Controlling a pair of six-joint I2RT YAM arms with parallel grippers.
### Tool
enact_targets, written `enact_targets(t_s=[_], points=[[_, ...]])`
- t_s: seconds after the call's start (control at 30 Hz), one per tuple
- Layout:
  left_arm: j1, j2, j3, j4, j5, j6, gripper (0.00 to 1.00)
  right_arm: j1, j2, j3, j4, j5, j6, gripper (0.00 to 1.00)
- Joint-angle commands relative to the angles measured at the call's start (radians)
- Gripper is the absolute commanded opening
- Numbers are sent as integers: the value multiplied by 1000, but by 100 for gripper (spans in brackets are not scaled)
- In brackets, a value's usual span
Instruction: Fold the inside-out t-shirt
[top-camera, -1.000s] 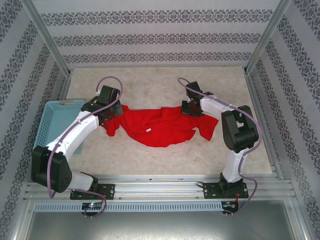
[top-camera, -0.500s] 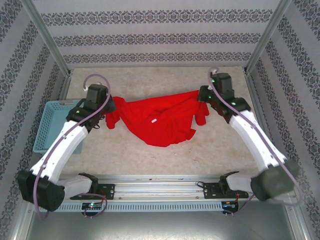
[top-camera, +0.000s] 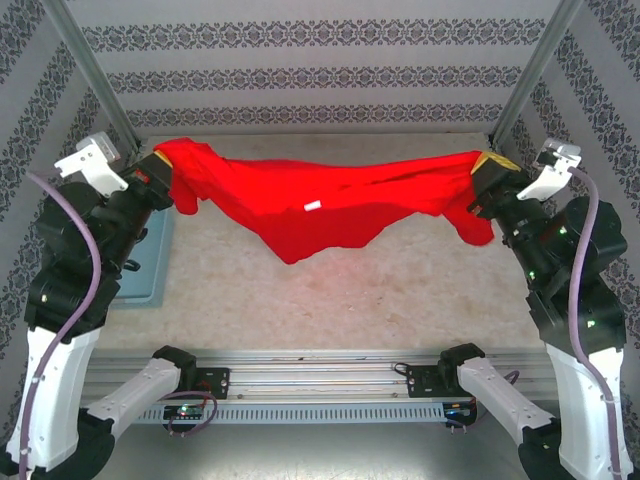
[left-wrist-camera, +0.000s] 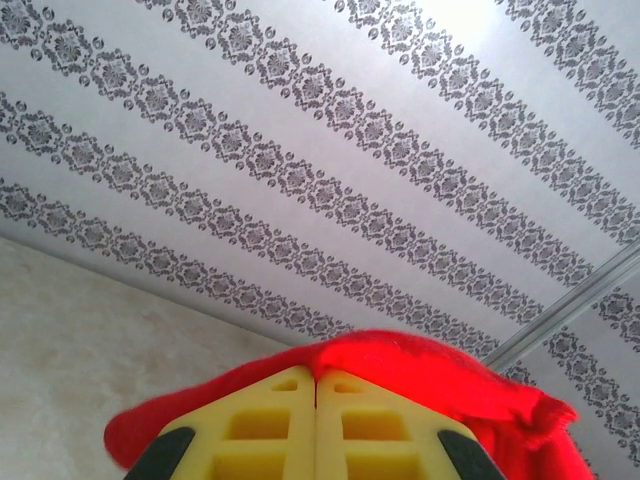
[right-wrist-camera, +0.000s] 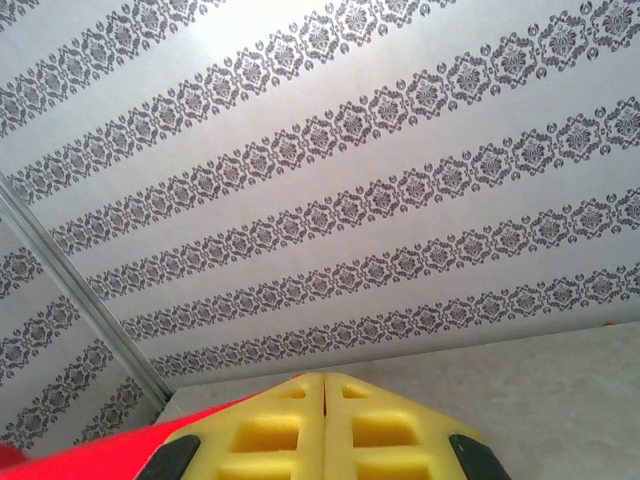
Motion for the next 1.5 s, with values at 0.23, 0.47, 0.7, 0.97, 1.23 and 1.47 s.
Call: enact_targets(t_s=[0.23,0.47,0.7,0.97,1.23,1.47], points=[[13,53,17,-88,60,79,0,-6,39,52,-91,-81,-18,0],[13,-140,-18,27,208,73,0,-7,-104,140,-59,-217,-13,0],[13,-177,-3,102,273,31,0,-5,-119,246,-74,-89,-30,0],[13,119,25,-23,69,27,0,-5,134,239,-113,196,-102,0],[25,576,-53,-53,-28,-27,0,-102,420,-137,112,85,17,0],[54,974,89,-32,12,-33,0,-149,845,-100,217,73,9,0]])
